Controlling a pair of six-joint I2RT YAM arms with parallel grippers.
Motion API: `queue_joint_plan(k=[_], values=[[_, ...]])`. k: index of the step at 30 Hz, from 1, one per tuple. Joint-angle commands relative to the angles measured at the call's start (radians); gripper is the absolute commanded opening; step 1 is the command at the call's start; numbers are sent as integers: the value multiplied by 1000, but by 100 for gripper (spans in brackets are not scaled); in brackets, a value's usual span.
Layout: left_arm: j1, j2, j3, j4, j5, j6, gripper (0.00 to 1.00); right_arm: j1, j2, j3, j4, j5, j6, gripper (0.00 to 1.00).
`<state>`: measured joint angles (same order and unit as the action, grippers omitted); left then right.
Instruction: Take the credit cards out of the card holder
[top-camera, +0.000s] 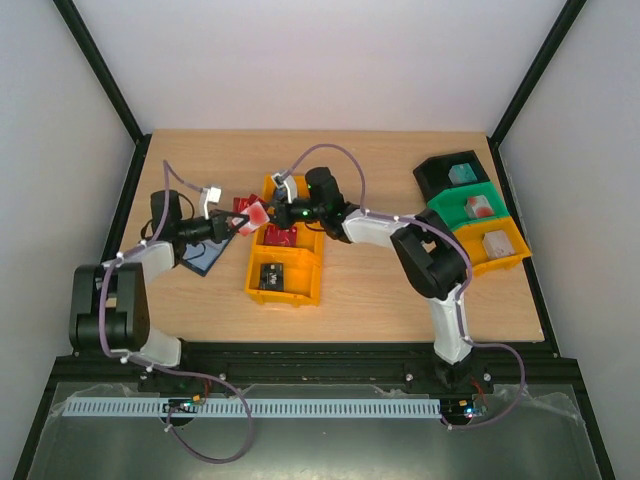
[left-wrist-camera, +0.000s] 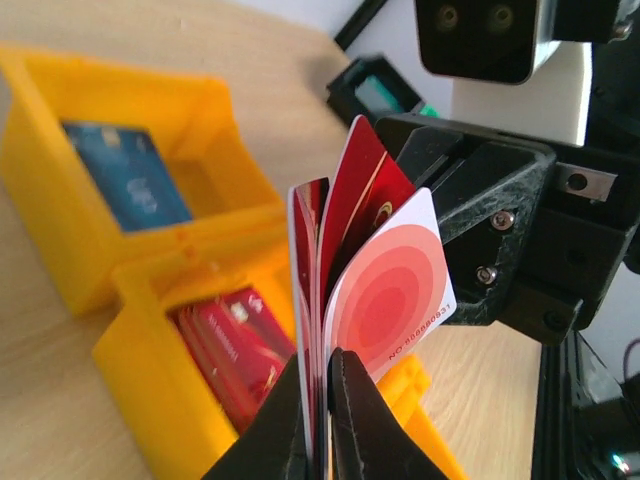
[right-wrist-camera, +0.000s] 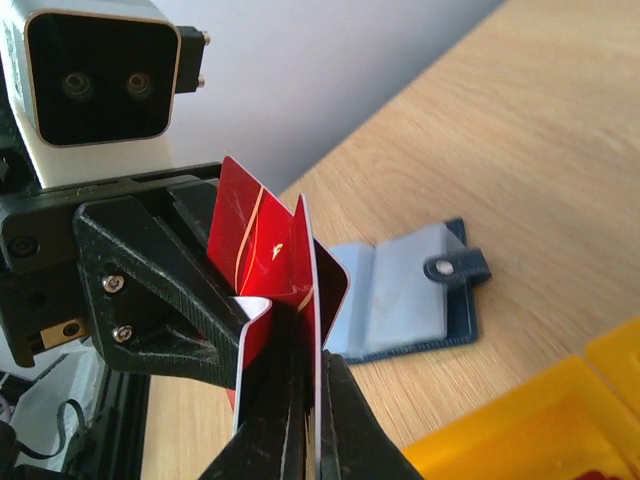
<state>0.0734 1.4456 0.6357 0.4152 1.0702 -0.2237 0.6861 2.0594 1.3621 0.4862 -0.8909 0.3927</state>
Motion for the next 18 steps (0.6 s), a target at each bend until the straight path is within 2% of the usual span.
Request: queue_joint_plan(k=[1,4,9,14,18], values=[[29,100,81,-267,83,247,2,-29,49,14,9,99,23,1],[16,178,126,-305,110,263,4,-44,94,29,28,41,83,2],[7,237,107,-221,87,191,19,-79,107,15,10,8,76,1],[-19,275,52,-91,69,101,18,-84,138,32,-20,-61,49,2],[-33,319,74,-79,80,93,17,-96,149,39,-6,-66,69,1]])
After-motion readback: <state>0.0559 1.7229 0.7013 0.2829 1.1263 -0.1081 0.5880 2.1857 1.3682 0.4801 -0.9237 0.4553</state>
